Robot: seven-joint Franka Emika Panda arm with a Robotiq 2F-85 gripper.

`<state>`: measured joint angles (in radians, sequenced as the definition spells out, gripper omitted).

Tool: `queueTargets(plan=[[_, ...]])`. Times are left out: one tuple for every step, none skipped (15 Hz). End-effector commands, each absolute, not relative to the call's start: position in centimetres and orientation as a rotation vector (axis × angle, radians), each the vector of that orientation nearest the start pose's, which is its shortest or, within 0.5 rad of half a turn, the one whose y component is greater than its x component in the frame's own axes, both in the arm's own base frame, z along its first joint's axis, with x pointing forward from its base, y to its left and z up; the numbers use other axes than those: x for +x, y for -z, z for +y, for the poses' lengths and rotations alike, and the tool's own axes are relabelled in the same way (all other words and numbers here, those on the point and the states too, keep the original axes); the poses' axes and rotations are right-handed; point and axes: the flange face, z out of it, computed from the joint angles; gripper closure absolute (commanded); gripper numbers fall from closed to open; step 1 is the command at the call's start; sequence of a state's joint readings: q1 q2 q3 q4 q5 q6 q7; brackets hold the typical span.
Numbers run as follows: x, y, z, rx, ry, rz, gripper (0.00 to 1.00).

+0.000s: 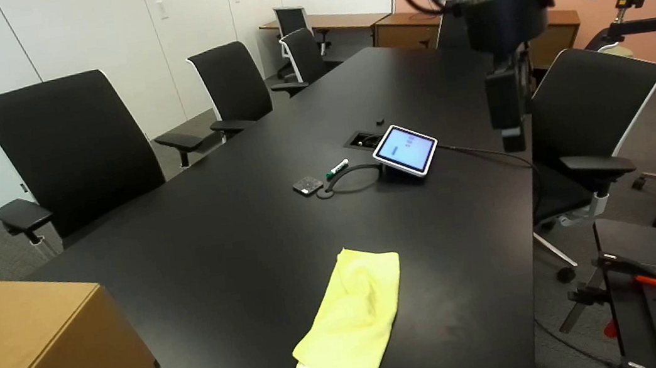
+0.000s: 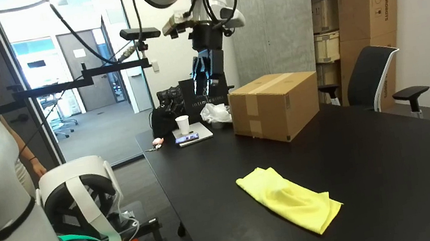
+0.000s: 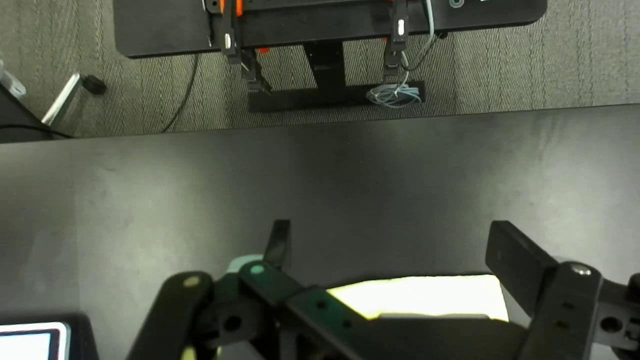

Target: Fold the towel on the table.

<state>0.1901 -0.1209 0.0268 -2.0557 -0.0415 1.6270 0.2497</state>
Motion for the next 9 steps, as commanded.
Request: queueTargets(plan=[[44.0,-51.6,7.4,-3.22,-0.192,-0.057,0.0],[43.7,-52.6,6.6,-3.214,-0.123,-0.077,0.0],[43.5,-53.5,5.9,-3.195,-0.046,-0.092,0.0],[43.4,-54.2,5.1,-3.182,0.028,-0.122,0.0],[43.5,-54.7,4.2,-3.165,0.107,-0.129,0.0],[44.3,-54.0,5.6,-3.19,-0.033,-0.082,0.0],[44.2,-54.2,5.2,-3.189,-0.012,-0.079,0.0],[44.1,-54.2,5.1,-3.19,-0.017,-0.076,0.0],[44.1,-54.1,5.2,-3.191,-0.023,-0.078,0.0]])
